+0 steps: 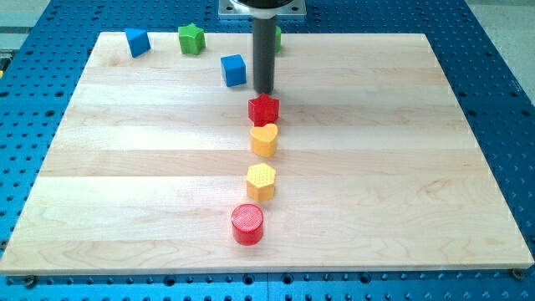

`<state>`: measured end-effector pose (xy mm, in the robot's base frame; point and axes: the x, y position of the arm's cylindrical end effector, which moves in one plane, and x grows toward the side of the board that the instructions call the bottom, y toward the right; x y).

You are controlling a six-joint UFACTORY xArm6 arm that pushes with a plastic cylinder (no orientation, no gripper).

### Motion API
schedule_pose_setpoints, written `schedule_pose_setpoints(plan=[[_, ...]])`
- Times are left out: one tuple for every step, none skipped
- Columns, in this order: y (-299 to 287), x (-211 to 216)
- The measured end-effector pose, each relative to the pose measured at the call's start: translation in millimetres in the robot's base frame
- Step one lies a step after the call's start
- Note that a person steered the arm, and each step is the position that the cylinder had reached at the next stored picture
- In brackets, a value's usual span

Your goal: Push the triangle diagonally to the red star

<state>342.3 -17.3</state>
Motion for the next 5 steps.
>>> schedule_pose_setpoints(plan=[[-66,31],[-170,11],[-258,-44],[-274,-107],[-258,-151]])
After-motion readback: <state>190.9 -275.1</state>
